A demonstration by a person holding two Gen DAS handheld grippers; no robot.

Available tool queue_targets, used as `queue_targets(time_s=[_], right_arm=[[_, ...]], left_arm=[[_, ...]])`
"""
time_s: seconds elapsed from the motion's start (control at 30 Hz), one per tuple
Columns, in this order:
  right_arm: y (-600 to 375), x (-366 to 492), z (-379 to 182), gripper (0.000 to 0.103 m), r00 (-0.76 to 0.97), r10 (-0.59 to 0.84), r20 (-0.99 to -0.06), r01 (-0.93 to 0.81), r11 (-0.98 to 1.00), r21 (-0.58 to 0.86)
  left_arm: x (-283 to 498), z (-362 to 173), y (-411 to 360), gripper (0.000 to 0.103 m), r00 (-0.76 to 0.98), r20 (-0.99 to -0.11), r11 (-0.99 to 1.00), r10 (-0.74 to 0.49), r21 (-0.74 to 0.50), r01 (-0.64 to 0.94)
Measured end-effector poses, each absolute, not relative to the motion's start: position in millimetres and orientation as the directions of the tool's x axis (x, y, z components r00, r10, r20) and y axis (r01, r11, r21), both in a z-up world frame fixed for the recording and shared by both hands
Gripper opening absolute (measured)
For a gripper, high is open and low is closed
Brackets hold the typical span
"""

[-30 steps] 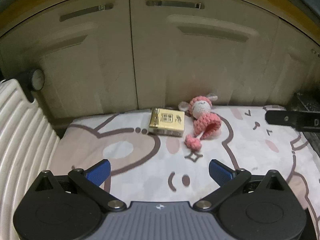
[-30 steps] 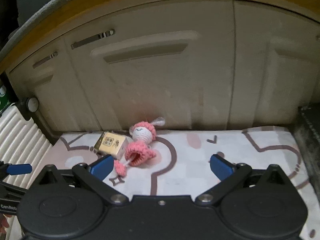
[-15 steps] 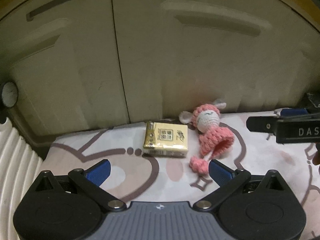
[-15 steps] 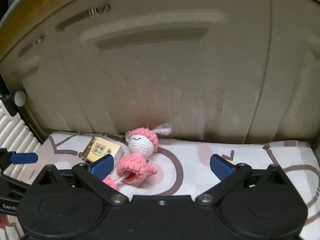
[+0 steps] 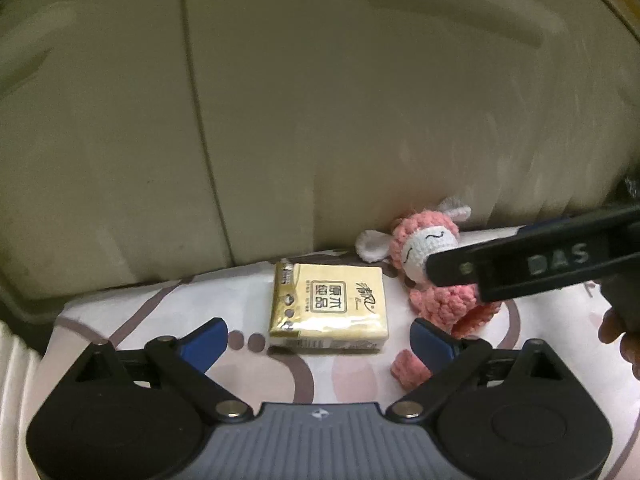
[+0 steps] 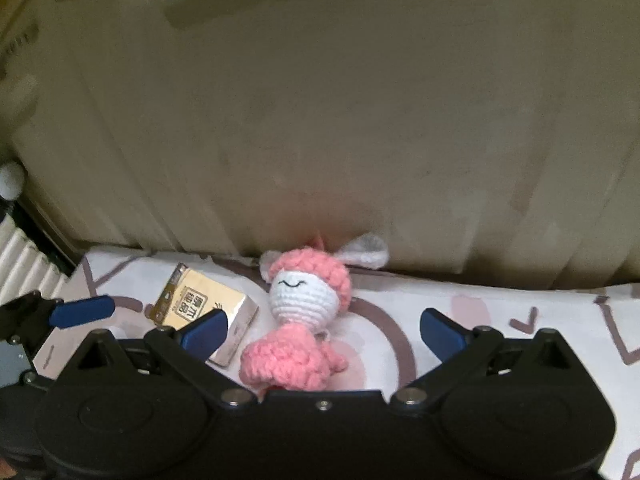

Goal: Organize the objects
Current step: 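Grasp the pink bunny with the right tool while the left tool grasps the tissue pack, then lift and carry the bunny with the right tool while the left tool carries the tissue pack to the box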

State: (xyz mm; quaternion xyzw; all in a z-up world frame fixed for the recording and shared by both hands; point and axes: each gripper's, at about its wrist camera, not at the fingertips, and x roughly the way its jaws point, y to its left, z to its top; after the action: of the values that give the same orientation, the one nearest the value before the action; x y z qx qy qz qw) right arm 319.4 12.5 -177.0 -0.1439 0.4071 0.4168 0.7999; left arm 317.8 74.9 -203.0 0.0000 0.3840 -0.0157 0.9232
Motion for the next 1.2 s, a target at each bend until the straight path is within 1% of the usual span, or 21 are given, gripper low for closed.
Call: queue_targets(time_s=[0.07, 0.1, 0.13, 0.27, 0.37, 0.43, 0.47, 0.5, 0.6, 0.67, 0.8, 0.87, 0.93, 1.03, 1.2], right_arm=[[20, 320, -183, 0.098, 0.317, 0.528, -0.788, -0.784, 0.613, 0.096], [21, 321, -186, 0.089, 0.315, 0.517, -0.796, -0.781, 0.618, 0.092], [23, 322, -190, 0.085, 0.311, 0.506, -0.805, -0.775, 0.625, 0.092], [20, 330, -196, 0.077, 0.257, 0.523, -0.813, -0.762, 0.627, 0.162], [19, 333, -196, 0.067, 0.221, 0.532, -0.817, -0.761, 0.618, 0.197], [18, 334, -195, 0.052, 0.205, 0.542, -0.815, -0.76, 0.612, 0.216], [16, 335, -194, 0.048, 0.197, 0.545, -0.815, -0.759, 0.61, 0.225], [15, 335, -193, 0.042, 0.191, 0.547, -0.815, -0.758, 0.609, 0.231], [12, 335, -191, 0.039, 0.177, 0.539, -0.824, -0.77, 0.597, 0.225], [10, 334, -192, 0.038, 0.172, 0.53, -0.831, -0.779, 0.589, 0.214], [2, 331, -190, 0.035, 0.171, 0.518, -0.838, -0.785, 0.586, 0.202], [-3, 331, -188, 0.033, 0.171, 0.521, -0.836, -0.781, 0.589, 0.207], [-9, 330, -186, 0.03, 0.177, 0.516, -0.838, -0.775, 0.598, 0.205], [-18, 328, -181, 0.03, 0.186, 0.507, -0.842, -0.765, 0.612, 0.199], [-40, 318, -177, 0.029, 0.214, 0.478, -0.852, -0.75, 0.639, 0.17]], left_arm=[[324, -207, 74, 0.097, 0.704, -0.71, 0.999, -0.031, -0.002, 0.042], [327, -208, 73, 0.097, 0.703, -0.71, 0.999, -0.031, 0.001, 0.045], [330, -210, 73, 0.097, 0.703, -0.71, 0.999, -0.033, 0.005, 0.052], [340, -215, 72, 0.096, 0.699, -0.715, 0.997, -0.034, 0.027, 0.076], [347, -220, 70, 0.095, 0.693, -0.72, 0.995, -0.022, 0.051, 0.084], [352, -222, 69, 0.093, 0.692, -0.721, 0.995, -0.011, 0.06, 0.078], [353, -222, 70, 0.09, 0.69, -0.724, 0.996, -0.01, 0.057, 0.074], [355, -223, 71, 0.089, 0.686, -0.728, 0.996, -0.015, 0.048, 0.073], [360, -224, 71, 0.083, 0.672, -0.74, 0.997, -0.02, 0.031, 0.065], [362, -225, 70, 0.075, 0.656, -0.754, 0.998, -0.025, 0.019, 0.059], [362, -226, 66, 0.074, 0.642, -0.766, 0.999, 0.003, 0.036, 0.037], [359, -225, 67, 0.074, 0.635, -0.772, 1.0, -0.001, 0.012, 0.016], [354, -223, 68, 0.073, 0.633, -0.774, 1.0, 0.006, 0.008, 0.0], [342, -217, 69, 0.073, 0.633, -0.774, 1.0, 0.014, 0.004, -0.018], [312, -202, 74, 0.073, 0.627, -0.779, 0.998, 0.001, -0.037, -0.049]])
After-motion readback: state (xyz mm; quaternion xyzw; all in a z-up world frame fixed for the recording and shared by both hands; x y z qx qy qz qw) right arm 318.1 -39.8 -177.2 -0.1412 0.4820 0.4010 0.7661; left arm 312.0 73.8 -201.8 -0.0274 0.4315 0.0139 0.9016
